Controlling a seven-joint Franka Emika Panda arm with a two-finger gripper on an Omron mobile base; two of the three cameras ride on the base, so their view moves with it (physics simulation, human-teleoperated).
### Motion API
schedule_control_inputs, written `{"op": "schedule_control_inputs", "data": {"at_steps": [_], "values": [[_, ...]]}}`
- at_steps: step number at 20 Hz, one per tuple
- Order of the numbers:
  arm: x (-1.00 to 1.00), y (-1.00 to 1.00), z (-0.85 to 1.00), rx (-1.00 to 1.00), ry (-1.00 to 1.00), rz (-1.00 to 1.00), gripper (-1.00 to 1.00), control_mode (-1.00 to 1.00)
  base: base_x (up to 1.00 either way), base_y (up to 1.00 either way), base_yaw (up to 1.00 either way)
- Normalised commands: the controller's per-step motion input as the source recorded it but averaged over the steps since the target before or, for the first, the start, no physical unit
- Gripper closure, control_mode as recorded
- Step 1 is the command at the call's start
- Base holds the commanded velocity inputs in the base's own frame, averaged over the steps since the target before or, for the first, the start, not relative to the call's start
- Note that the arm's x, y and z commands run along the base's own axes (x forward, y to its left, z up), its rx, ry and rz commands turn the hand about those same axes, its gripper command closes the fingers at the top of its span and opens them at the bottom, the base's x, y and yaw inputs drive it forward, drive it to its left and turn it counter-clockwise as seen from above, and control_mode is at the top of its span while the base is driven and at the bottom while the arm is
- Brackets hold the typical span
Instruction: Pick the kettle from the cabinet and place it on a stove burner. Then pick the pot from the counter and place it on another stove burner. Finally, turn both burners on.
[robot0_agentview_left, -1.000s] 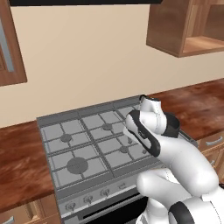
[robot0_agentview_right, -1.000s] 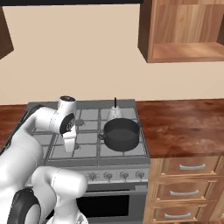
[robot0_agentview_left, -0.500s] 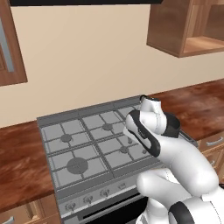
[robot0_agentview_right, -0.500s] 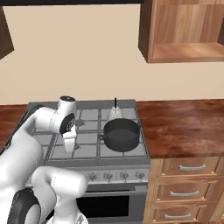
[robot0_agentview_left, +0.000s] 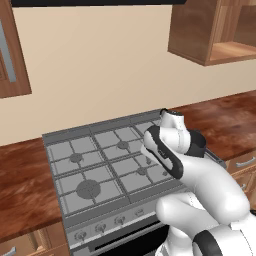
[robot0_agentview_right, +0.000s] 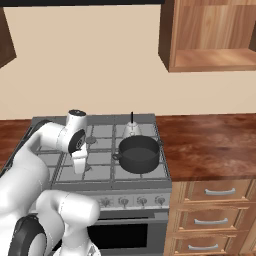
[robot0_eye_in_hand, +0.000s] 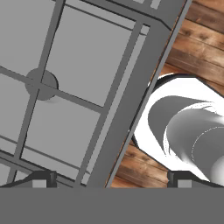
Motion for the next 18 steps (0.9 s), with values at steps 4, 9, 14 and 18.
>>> {"op": "schedule_control_inputs", "data": {"at_steps": [4, 9, 14, 18], "values": [[0.01, -0.04, 0.0, 0.0, 0.0, 0.0, -1.0, -1.0, 0.0, 0.0, 0.0], [0.0, -0.14, 0.03, 0.0, 0.0, -0.01, -1.0, -1.0, 0.0, 0.0, 0.0], [-0.03, -0.15, 0.11, 0.0, -0.01, -0.02, -1.0, -1.0, 0.0, 0.0, 0.0], [-0.01, -0.16, 0.28, 0.0, 0.0, -0.03, -1.0, -1.0, 0.0, 0.0, 0.0]]}}
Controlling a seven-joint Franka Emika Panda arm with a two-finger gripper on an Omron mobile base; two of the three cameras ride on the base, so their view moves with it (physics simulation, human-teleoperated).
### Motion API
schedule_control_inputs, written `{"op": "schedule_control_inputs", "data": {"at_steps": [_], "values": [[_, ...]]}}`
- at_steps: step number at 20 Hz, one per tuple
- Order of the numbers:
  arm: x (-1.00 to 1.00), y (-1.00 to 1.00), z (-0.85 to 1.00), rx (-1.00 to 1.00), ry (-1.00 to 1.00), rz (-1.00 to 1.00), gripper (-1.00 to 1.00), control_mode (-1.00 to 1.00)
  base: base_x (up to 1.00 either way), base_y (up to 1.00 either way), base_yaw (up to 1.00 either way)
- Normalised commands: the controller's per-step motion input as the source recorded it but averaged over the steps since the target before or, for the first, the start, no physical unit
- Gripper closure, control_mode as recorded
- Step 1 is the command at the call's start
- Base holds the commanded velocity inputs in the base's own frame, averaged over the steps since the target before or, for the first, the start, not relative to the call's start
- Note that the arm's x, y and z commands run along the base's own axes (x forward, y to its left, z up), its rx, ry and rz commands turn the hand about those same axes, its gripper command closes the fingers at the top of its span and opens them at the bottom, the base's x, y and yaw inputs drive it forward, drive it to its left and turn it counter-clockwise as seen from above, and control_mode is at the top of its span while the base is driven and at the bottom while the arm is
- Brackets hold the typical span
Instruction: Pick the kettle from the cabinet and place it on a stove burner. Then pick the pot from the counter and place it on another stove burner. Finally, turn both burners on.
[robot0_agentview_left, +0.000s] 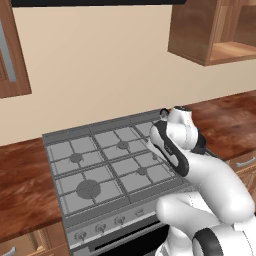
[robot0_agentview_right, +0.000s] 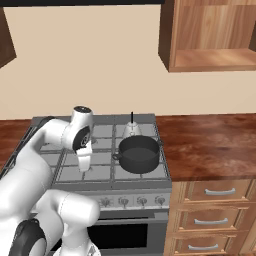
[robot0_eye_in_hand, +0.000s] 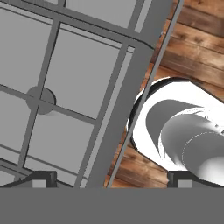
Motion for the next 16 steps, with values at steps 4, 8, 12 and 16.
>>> {"op": "schedule_control_inputs", "data": {"at_steps": [4, 8, 12, 16], "values": [[-0.04, -0.24, 0.3, 0.02, -0.01, -0.04, -1.0, -1.0, 0.0, 0.0, 0.0], [-0.12, -0.38, 0.24, 0.08, 0.0, -0.07, -1.0, -1.0, 0.0, 0.0, 0.0], [-0.2, -0.46, 0.19, 0.14, -0.01, -0.08, -1.0, -1.0, 0.0, 0.0, 0.0], [-0.29, -0.49, 0.13, 0.17, -0.03, -0.09, -1.0, -1.0, 0.0, 0.0, 0.0]]}}
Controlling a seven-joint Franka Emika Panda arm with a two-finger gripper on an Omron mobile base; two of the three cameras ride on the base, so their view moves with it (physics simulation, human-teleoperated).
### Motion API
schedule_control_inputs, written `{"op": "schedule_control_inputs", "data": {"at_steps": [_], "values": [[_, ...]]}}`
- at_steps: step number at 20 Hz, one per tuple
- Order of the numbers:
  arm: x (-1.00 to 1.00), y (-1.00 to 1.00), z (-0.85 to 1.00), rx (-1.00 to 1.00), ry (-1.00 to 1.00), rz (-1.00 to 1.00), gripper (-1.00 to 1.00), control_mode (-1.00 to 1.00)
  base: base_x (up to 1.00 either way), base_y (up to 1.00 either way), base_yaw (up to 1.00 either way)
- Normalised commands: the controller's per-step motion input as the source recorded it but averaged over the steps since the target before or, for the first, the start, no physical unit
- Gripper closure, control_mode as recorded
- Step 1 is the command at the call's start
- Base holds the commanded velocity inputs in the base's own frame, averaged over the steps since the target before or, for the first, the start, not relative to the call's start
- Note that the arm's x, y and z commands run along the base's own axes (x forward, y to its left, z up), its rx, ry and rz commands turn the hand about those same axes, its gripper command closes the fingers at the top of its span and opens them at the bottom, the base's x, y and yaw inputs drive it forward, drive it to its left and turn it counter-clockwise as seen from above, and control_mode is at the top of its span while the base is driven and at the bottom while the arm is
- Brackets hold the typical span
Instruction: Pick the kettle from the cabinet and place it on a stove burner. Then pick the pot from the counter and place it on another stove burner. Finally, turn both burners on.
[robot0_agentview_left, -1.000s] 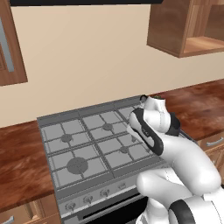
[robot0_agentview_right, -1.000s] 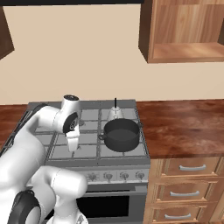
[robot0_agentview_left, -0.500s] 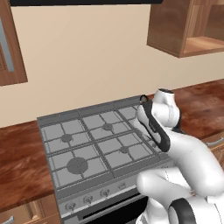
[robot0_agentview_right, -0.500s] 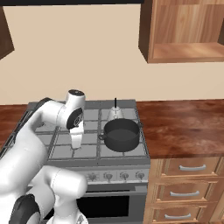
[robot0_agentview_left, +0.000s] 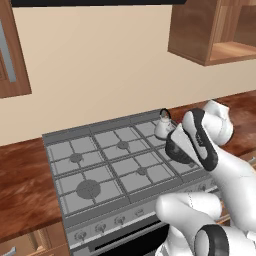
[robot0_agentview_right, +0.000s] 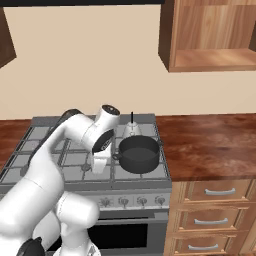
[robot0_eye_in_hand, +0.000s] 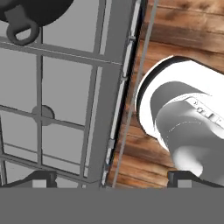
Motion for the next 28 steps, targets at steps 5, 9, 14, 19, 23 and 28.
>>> {"op": "schedule_control_inputs", "data": {"at_steps": [5, 9, 14, 19, 23, 28], "values": [[-0.3, -0.45, 0.05, 0.19, -0.02, -0.09, -1.0, -1.0, 0.0, 0.0, 0.0], [-0.25, -0.43, 0.0, 0.22, 0.0, -0.08, -1.0, -1.0, 0.0, 0.0, 0.0], [-0.16, -0.44, 0.0, 0.26, 0.0, -0.03, -1.0, -1.0, 0.0, 0.0, 0.0], [-0.15, -0.46, 0.0, 0.21, -0.02, -0.07, -1.0, -1.0, 0.0, 0.0, 0.0], [-0.12, -0.33, 0.0, 0.1, -0.07, -0.08, -1.0, -1.0, 0.0, 0.0, 0.0], [-0.2, -0.25, 0.0, 0.04, -0.11, -0.07, -1.0, -1.0, 0.0, 0.0, 0.0]]}}
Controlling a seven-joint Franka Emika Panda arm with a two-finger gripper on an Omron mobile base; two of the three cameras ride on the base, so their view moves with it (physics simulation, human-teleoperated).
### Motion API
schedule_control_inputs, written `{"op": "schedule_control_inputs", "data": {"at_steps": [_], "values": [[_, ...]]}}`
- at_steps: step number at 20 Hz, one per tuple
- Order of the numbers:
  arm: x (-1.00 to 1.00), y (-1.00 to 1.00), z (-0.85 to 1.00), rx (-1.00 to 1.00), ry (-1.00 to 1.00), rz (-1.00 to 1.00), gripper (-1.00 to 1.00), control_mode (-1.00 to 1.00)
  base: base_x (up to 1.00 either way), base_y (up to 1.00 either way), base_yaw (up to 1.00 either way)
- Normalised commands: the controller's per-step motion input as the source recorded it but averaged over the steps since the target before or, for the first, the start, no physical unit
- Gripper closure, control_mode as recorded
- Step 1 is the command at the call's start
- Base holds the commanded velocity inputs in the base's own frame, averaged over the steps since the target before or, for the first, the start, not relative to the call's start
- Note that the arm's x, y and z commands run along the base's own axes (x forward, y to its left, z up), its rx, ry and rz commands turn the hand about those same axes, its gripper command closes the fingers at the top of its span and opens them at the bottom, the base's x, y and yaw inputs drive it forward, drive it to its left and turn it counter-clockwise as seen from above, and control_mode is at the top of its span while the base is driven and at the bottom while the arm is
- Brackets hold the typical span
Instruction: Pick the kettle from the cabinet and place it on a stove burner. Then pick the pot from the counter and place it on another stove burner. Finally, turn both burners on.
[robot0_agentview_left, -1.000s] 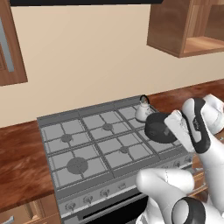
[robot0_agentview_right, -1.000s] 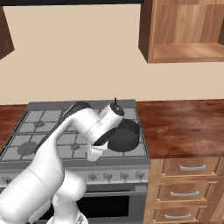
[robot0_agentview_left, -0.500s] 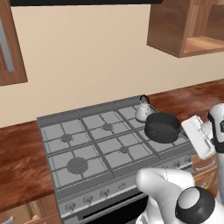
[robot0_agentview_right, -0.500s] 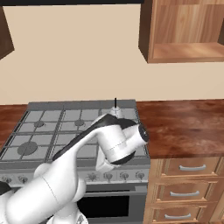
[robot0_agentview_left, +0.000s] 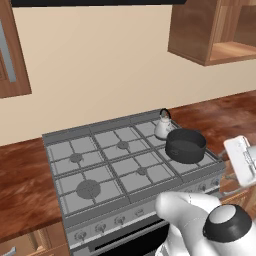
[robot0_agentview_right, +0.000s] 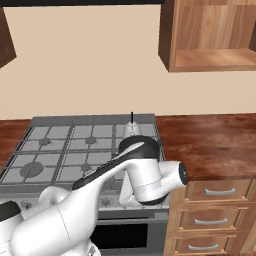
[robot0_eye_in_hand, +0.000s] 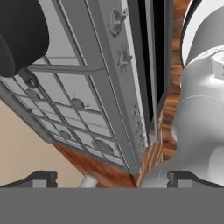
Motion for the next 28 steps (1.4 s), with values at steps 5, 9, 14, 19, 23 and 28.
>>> {"op": "schedule_control_inputs", "data": {"at_steps": [5, 9, 14, 19, 23, 28], "values": [[-0.24, -0.1, 0.0, 0.01, -0.11, -0.1, -1.0, -1.0, 0.0, 0.0, 0.0], [-0.14, -0.01, -0.02, 0.0, -0.05, -0.1, -1.0, -1.0, 0.0, 0.0, 0.0], [-0.01, -0.01, -0.13, 0.02, -0.01, -0.05, -1.0, -1.0, 0.0, 0.0, 0.0], [0.0, -0.01, -0.18, 0.05, -0.04, -0.11, -1.0, -1.0, 0.0, 0.0, 0.0], [0.0, -0.06, -0.23, 0.07, -0.04, -0.13, -1.0, -1.0, 0.0, 0.0, 0.0], [0.0, -0.02, -0.21, 0.07, 0.0, -0.12, -1.0, -1.0, 0.0, 0.0, 0.0]]}}
